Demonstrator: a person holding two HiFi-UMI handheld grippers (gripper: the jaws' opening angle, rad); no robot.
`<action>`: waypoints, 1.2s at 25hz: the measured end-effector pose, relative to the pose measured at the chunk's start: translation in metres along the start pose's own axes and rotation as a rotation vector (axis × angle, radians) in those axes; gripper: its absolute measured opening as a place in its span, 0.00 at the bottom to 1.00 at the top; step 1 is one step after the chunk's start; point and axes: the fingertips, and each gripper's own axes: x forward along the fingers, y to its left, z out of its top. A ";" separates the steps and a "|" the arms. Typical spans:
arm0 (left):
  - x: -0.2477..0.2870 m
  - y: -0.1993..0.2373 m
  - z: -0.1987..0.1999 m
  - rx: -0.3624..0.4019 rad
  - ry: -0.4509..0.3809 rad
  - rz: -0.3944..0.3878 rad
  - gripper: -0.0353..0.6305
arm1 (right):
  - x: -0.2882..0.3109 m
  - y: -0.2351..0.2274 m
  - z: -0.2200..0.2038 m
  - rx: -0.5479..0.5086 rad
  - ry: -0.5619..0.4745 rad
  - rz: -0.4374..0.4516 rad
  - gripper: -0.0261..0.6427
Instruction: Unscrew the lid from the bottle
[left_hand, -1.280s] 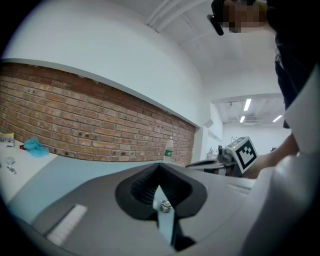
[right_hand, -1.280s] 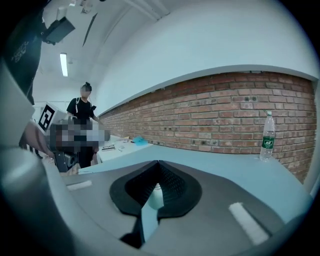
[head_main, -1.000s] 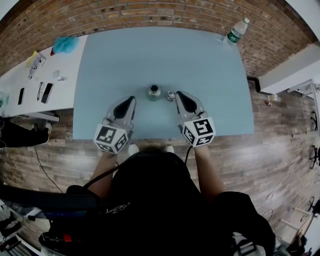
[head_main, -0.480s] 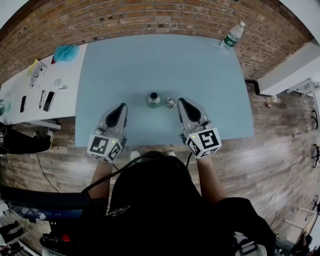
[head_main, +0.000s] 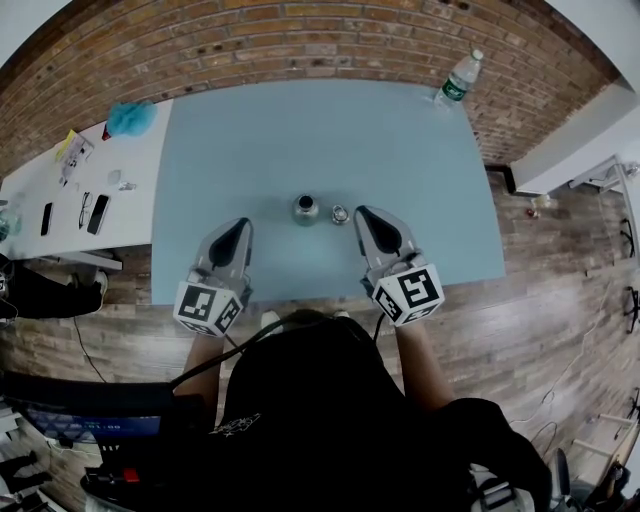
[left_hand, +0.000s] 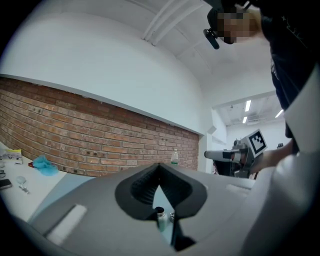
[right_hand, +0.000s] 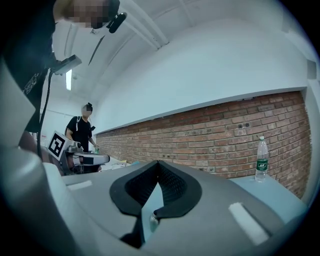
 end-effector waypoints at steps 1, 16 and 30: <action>0.000 -0.001 0.000 0.001 0.000 -0.001 0.05 | -0.001 -0.001 0.001 -0.001 -0.001 -0.001 0.04; 0.013 -0.007 0.007 0.015 -0.010 -0.024 0.05 | -0.002 -0.002 0.009 -0.006 -0.006 0.018 0.04; 0.017 -0.005 0.009 0.016 -0.014 -0.018 0.05 | -0.003 -0.007 0.014 -0.008 -0.014 0.009 0.04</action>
